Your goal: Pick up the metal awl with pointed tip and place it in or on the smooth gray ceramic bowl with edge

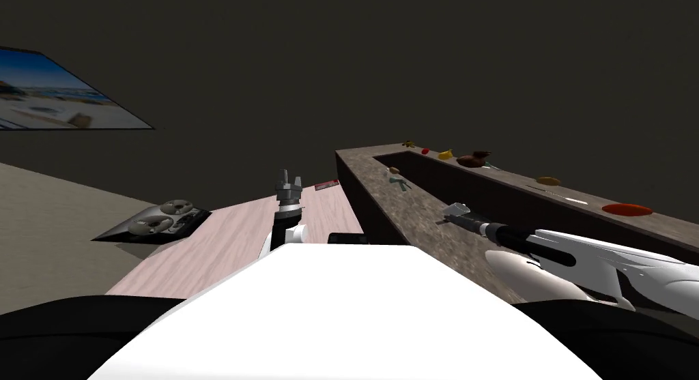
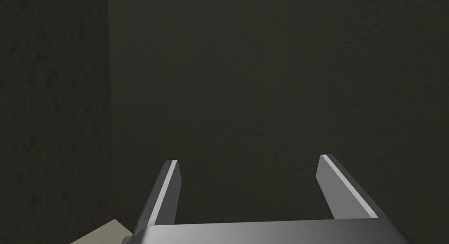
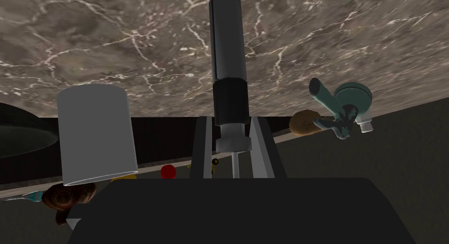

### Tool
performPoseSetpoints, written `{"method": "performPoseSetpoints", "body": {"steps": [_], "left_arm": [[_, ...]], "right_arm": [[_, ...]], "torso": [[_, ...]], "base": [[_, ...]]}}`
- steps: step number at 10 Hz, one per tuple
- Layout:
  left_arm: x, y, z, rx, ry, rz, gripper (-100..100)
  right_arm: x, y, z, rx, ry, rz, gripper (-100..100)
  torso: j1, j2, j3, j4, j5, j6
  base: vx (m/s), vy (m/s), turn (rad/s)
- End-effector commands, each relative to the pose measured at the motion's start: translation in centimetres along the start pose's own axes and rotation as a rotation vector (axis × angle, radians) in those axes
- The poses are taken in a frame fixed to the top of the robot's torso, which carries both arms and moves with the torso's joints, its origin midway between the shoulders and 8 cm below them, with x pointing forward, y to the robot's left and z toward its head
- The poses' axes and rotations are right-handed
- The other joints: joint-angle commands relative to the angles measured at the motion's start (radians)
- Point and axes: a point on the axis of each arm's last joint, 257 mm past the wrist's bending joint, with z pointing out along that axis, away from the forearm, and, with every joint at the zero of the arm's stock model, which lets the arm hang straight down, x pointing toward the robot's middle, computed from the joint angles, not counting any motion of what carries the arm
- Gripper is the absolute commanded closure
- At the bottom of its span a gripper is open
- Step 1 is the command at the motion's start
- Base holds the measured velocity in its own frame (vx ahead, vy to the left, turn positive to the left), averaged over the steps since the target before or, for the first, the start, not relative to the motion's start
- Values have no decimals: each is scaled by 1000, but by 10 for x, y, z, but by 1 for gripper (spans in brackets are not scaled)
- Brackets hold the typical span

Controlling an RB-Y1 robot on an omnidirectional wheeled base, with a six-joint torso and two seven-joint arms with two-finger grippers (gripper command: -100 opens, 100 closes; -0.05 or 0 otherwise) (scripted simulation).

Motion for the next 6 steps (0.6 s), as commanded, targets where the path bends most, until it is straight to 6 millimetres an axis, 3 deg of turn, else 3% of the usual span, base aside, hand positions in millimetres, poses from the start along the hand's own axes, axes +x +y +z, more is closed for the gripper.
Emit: {"method": "performPoseSetpoints", "body": {"steps": [1, 4, 6], "left_arm": [[0, 0, 0, 0, 0, 0, 0], [0, 0, 0, 0, 0, 0, 0], [0, 0, 0, 0, 0, 0, 0]], "right_arm": [[2, -18, -5, 27, -1, 33, 100], [6, -59, -21, 81, 2, 112, 100], [4, -82, -32, 120, -7, 134, 100]], "torso": [[0, 0, 0, 0, 0, 0], [0, -1, -1, 0, 0, -2], [-2, 1, 0, 0, -1, -1]], "base": [[-52, -54, 197], [-94, -80, 309], [-83, -82, 164]]}}
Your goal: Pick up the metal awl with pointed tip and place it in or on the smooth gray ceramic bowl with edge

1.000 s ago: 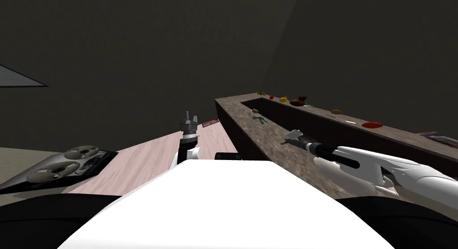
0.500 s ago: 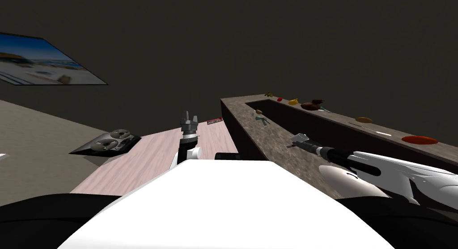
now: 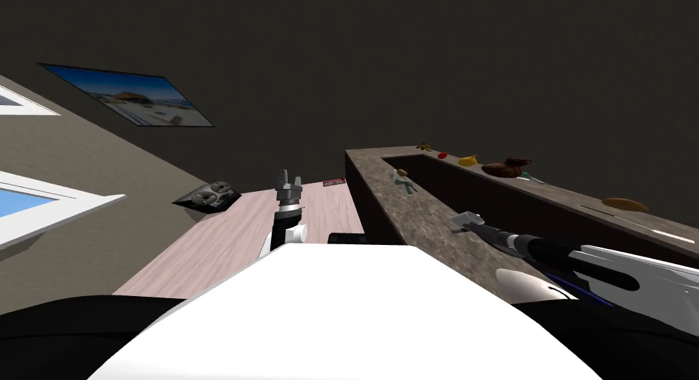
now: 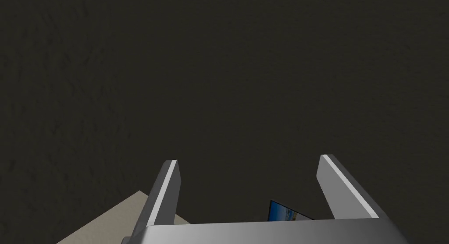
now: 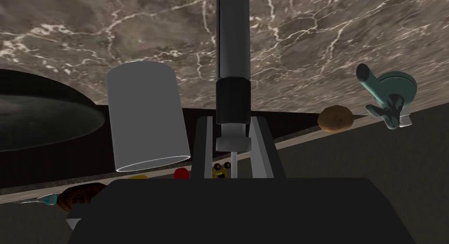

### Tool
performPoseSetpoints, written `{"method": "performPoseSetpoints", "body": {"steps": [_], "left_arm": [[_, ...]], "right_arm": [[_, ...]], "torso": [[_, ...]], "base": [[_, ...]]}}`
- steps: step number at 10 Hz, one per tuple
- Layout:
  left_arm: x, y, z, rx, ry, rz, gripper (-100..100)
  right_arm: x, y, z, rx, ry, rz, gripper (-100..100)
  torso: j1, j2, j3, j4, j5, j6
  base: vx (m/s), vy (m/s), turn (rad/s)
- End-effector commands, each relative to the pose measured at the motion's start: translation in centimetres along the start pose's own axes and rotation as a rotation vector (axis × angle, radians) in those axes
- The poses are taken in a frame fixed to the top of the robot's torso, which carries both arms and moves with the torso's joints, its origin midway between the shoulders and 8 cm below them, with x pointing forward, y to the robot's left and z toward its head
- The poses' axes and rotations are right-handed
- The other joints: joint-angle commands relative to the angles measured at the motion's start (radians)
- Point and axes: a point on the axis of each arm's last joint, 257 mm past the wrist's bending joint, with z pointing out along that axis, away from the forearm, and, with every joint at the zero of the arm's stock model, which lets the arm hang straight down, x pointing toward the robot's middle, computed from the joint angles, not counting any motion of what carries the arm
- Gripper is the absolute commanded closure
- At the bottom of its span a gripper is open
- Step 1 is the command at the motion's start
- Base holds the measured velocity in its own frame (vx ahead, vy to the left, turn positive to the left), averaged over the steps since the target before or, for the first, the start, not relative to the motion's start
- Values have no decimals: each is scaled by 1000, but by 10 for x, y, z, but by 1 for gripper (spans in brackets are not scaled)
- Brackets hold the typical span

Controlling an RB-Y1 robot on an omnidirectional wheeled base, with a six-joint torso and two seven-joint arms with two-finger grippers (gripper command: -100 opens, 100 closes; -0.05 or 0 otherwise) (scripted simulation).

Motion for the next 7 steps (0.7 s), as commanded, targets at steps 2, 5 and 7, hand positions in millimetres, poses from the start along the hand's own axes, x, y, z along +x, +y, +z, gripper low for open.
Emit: {"method": "performPoseSetpoints", "body": {"steps": [2, 5, 7], "left_arm": [[0, 0, 0, 0, 0, 0, 0], [0, 0, 0, 0, 0, 0, 0], [0, 0, 0, 0, 0, 0, 0]], "right_arm": [[-2, -40, -16, 63, -11, 48, 100], [-3, -57, -24, 89, -16, 66, 100], [-4, -74, -33, 117, -22, 82, 100]], "torso": [[1, -1, -1, 0, 0, 0], [4, -4, -2, -1, 1, 0], [4, -5, -3, -1, 2, -1]], "base": [[-60, -45, 224], [-32, -33, 69], [-34, -32, 127]]}}
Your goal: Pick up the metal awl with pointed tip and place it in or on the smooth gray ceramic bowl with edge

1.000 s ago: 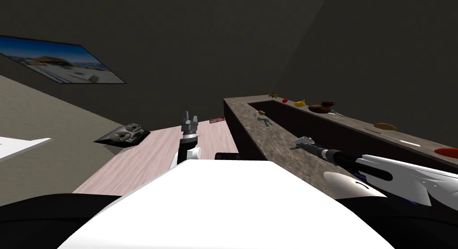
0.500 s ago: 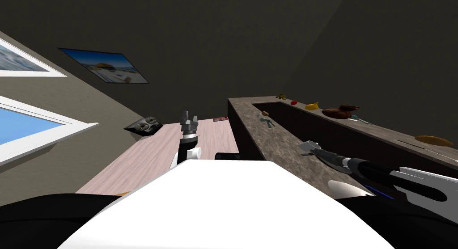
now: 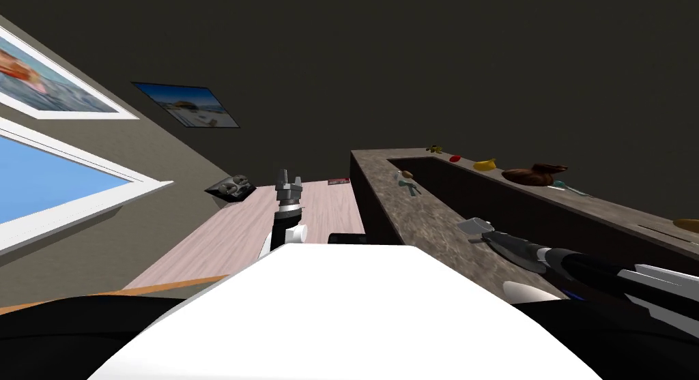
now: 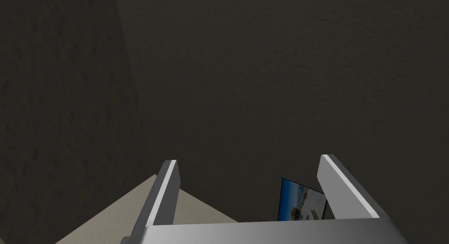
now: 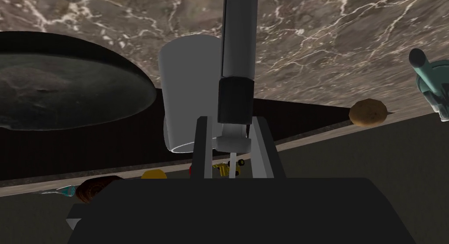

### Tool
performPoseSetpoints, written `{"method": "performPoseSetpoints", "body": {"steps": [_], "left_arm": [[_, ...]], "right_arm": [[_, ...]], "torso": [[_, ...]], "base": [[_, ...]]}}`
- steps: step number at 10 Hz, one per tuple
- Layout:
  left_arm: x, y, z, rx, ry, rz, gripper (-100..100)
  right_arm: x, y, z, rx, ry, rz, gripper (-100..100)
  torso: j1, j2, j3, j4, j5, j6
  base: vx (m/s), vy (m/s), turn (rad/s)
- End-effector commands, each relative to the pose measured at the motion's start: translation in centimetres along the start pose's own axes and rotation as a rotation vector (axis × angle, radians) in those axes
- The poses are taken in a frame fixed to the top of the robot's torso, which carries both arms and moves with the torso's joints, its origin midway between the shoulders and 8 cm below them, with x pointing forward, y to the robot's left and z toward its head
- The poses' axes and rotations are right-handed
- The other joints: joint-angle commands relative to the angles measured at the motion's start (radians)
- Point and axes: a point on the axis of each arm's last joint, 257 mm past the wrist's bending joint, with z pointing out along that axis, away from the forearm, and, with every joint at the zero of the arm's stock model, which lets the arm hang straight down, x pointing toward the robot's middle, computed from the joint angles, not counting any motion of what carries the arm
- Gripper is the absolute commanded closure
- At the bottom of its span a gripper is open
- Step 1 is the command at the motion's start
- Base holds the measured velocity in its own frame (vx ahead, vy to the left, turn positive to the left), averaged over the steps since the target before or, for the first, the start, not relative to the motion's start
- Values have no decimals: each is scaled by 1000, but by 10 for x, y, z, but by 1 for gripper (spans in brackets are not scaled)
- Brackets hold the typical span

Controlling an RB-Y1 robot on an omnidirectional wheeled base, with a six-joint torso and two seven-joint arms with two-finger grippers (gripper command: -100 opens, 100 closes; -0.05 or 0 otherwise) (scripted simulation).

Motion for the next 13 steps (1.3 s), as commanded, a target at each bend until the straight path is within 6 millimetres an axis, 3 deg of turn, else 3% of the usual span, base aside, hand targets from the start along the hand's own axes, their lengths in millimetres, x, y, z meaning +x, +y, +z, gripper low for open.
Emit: {"method": "performPoseSetpoints", "body": {"steps": [1, 2, 4, 5, 8, 10, 11, 13], "left_arm": [[0, 0, 0, 0, 0, 0, 0], [0, 0, 0, 0, 0, 0, 0], [0, 0, 0, 0, 0, 0, 0], [0, 0, 0, 0, 0, 0, 0], [0, 0, 0, 0, 0, 0, 0], [0, 0, 0, 0, 0, 0, 0], [0, 0, 0, 0, 0, 0, 0], [0, 0, 0, 0, 0, 0, 0]], "right_arm": [[-2, -12, -8, 17, -5, 9, 100], [-2, -12, -8, 17, -5, 9, 100], [-7, -44, -24, 68, -17, 35, 100], [-4, -39, -22, 58, -10, 36, 100], [-11, -61, -34, 99, -27, 43, 100], [-17, -90, -52, 151, -43, 56, 100], [-17, -90, -52, 151, -43, 56, 100], [-21, -112, -68, 191, -53, 62, 100]], "torso": [[0, 0, 0, 0, 0, 0], [0, 0, 0, 0, 1, 2], [2, 0, 0, 0, 1, 0], [1, 1, 0, 0, 1, 0], [2, -1, -1, 0, 1, 1], [2, 0, 0, 0, 2, 1], [2, 0, 0, 0, 2, 1], [3, 0, 0, 0, 2, 2]], "base": [[-37, -39, 78], [-17, -22, -12], [-43, -32, 189], [-43, -42, 73], [-19, -21, 54], [-41, -38, 142], [-34, -38, 53], [-31, -34, 91]]}}
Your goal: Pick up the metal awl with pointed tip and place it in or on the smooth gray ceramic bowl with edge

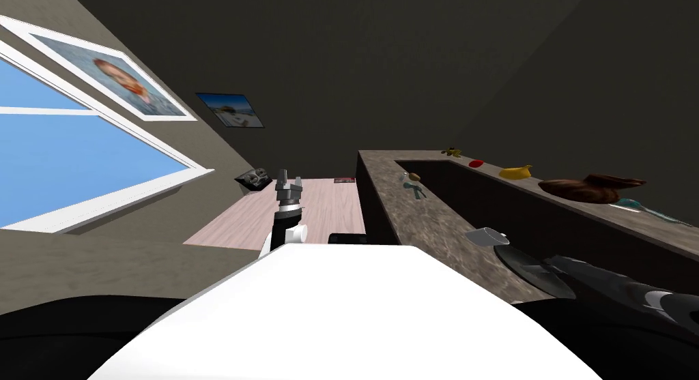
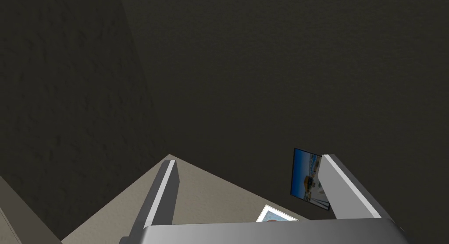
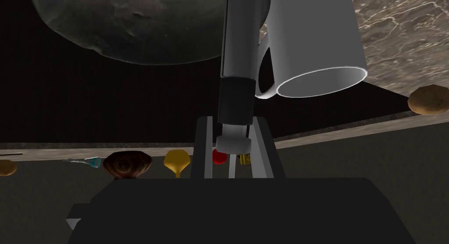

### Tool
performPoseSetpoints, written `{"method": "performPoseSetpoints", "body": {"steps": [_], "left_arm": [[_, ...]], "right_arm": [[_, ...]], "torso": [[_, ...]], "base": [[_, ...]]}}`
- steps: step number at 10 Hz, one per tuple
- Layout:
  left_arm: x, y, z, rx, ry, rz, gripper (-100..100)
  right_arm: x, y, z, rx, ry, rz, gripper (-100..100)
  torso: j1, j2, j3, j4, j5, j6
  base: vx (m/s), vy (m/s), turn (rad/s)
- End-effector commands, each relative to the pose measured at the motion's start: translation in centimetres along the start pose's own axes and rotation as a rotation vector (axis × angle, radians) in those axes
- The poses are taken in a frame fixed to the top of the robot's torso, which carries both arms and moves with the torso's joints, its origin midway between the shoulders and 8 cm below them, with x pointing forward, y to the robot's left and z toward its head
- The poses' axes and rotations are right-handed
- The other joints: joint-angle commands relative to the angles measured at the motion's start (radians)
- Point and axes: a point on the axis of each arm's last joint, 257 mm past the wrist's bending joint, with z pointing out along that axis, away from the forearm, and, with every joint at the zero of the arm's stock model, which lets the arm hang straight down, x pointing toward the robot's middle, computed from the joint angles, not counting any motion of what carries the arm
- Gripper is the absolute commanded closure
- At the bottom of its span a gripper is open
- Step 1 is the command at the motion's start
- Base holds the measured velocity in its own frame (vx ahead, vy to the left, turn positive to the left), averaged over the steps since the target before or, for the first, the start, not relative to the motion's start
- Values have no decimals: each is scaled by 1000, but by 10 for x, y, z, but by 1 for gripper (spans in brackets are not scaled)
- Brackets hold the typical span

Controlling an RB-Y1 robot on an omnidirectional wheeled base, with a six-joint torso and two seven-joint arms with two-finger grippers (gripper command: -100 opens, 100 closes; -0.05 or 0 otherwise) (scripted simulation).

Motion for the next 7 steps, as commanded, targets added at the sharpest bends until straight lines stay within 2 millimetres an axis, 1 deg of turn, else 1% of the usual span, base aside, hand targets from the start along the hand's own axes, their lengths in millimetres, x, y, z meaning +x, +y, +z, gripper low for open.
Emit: {"method": "performPoseSetpoints", "body": {"steps": [1, 3, 6, 7], "left_arm": [[0, 0, 0, 0, 0, 0, 0], [0, 0, 0, 0, 0, 0, 0], [0, 0, 0, 0, 0, 0, 0], [0, 0, 0, 0, 0, 0, 0]], "right_arm": [[-5, -7, -4, 16, -7, 2, 100], [-12, -28, -16, 54, -21, 2, 100], [-21, -53, -32, 101, -39, -3, 100], [-19, -48, -27, 91, -34, -2, 100]], "torso": [[0, 0, 0, 0, 0, 0], [1, -1, -1, 0, 0, 0], [1, -1, -1, 0, 0, 0], [1, -2, -1, -1, 1, 0]], "base": [[-30, -29, 58], [-23, -26, 81], [-23, -30, 75], [-10, -17, 10]]}}
